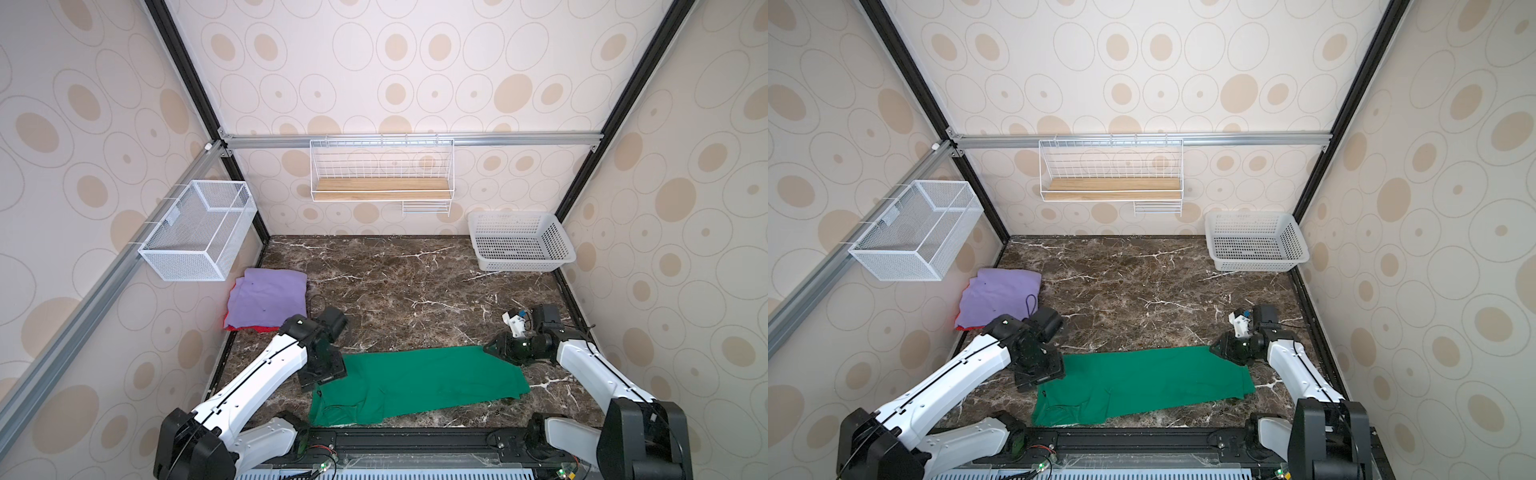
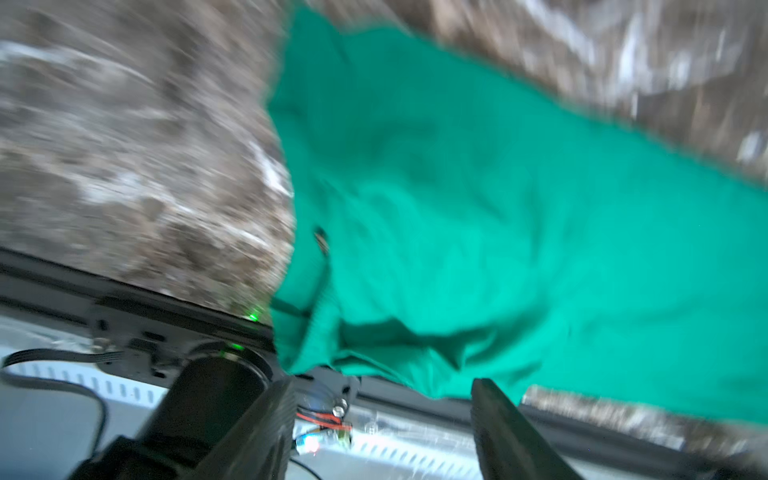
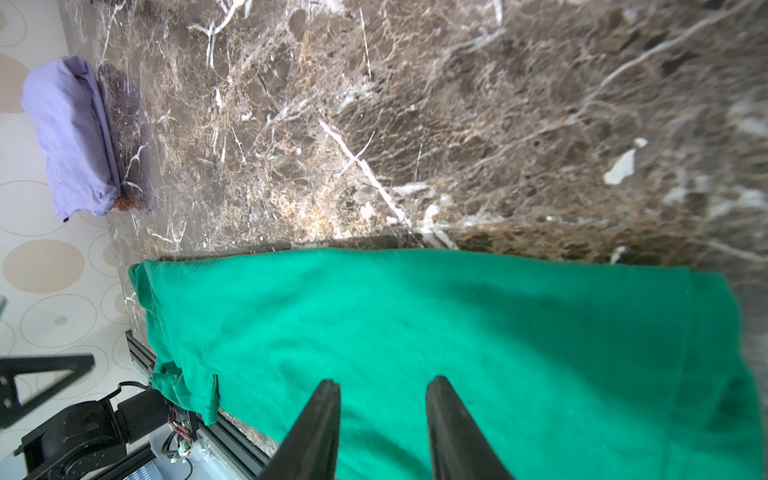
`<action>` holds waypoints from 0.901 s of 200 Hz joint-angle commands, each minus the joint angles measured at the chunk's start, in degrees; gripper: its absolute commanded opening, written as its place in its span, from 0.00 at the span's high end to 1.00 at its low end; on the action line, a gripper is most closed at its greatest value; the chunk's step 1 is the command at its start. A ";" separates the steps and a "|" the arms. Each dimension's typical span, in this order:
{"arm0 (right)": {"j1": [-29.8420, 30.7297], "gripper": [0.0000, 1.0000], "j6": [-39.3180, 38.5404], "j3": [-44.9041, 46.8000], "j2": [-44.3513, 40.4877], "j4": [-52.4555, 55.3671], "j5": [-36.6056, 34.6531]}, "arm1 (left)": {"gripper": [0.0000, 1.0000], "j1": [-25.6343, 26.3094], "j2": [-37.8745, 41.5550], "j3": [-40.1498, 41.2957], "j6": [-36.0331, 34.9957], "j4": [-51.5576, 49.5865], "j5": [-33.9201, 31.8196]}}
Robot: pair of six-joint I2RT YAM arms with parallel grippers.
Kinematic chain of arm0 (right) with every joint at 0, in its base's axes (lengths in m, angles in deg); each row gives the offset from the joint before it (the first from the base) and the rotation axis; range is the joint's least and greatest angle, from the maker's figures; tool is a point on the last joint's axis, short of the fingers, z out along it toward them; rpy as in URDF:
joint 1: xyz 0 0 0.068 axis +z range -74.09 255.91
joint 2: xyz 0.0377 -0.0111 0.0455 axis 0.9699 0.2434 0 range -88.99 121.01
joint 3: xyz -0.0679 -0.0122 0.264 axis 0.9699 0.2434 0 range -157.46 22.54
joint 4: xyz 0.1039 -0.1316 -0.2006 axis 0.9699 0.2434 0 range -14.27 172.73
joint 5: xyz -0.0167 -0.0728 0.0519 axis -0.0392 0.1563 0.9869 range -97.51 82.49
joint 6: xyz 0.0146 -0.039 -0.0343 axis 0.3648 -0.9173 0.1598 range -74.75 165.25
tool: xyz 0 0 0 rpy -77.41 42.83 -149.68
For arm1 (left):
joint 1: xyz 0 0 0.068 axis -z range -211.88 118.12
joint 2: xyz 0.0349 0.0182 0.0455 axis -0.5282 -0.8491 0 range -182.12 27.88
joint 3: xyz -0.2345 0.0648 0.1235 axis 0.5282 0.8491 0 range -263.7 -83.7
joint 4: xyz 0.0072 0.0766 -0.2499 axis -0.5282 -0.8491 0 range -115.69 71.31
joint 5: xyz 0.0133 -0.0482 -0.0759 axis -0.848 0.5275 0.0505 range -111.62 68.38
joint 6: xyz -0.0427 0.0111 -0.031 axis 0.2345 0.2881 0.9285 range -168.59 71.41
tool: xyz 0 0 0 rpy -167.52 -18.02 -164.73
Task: Fold and stack t-shirts
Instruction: Smooth out the T-shirt at the center of the board.
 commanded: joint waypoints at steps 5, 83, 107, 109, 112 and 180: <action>0.24 0.60 -0.56 -0.14 -0.57 0.71 0.86 | 0.32 -4.58 -3.91 -1.13 -2.71 -1.58 -3.42; 0.22 0.60 -0.38 0.67 -0.22 -0.10 1.84 | 0.79 -6.58 -13.46 4.53 -3.51 6.57 2.15; 0.23 0.60 -0.20 1.02 -0.04 -0.51 2.09 | 0.60 -6.55 -13.37 7.11 -2.15 7.55 2.58; 0.22 0.60 -0.20 0.97 0.02 -0.51 2.12 | 0.59 -6.58 -13.42 7.30 -2.10 7.72 2.68; 0.26 0.60 -0.20 0.93 0.00 -0.53 2.17 | 0.58 -6.54 -13.53 7.48 -2.13 7.84 2.83; 0.23 0.60 -0.29 1.14 0.04 -0.51 2.08 | 0.91 -6.55 -17.47 8.20 -4.17 10.89 2.86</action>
